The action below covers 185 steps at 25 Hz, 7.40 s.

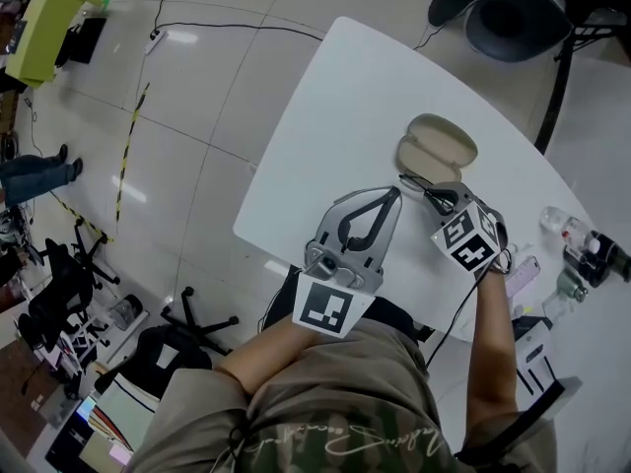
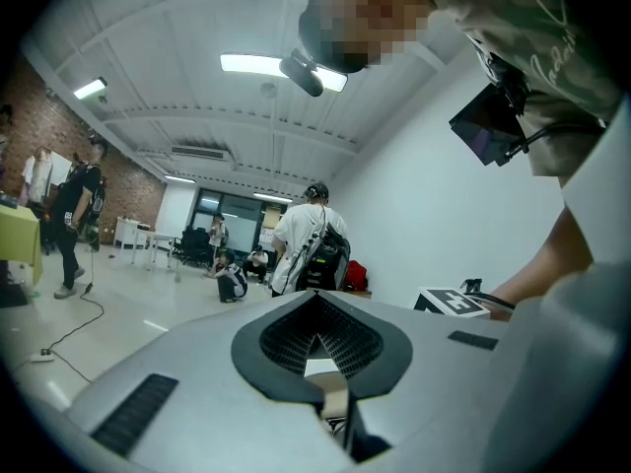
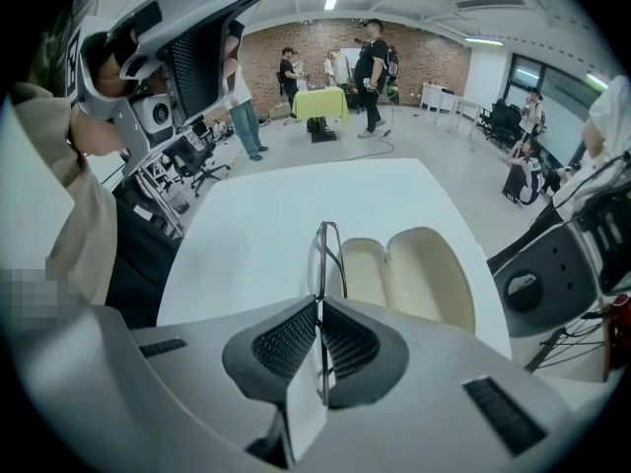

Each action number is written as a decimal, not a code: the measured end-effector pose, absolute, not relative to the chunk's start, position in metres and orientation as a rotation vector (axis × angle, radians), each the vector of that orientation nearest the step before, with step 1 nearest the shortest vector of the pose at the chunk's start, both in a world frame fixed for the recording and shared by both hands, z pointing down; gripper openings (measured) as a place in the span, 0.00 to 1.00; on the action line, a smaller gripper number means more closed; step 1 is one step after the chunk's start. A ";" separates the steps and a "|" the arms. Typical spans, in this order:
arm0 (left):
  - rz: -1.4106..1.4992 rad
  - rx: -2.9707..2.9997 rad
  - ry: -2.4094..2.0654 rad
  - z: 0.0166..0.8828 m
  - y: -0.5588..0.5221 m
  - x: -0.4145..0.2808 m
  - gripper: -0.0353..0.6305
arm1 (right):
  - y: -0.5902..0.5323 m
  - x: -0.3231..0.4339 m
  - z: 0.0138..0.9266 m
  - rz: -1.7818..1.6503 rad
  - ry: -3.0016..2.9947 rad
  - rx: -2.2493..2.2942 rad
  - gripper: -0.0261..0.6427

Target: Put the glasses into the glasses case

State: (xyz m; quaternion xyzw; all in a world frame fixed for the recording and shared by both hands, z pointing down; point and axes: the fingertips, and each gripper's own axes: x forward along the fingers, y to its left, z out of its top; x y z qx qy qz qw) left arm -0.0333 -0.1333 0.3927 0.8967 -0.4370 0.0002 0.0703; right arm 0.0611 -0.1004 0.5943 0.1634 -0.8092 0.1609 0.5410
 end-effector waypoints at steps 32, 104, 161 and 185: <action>0.081 2.666 -1.312 0.411 -0.136 -0.024 0.05 | -0.122 0.067 0.608 0.329 -1.930 0.346 0.09; -0.009 2.656 -1.368 0.438 -0.109 -0.042 0.05 | -0.168 0.081 0.652 0.204 -1.851 0.513 0.07; 0.060 2.623 -1.272 0.425 -0.171 0.038 0.05 | -0.157 0.095 0.583 0.162 -1.971 0.887 0.06; -0.010 2.750 -1.052 0.398 -0.147 0.015 0.05 | -0.128 0.063 0.489 0.258 -2.058 1.452 0.06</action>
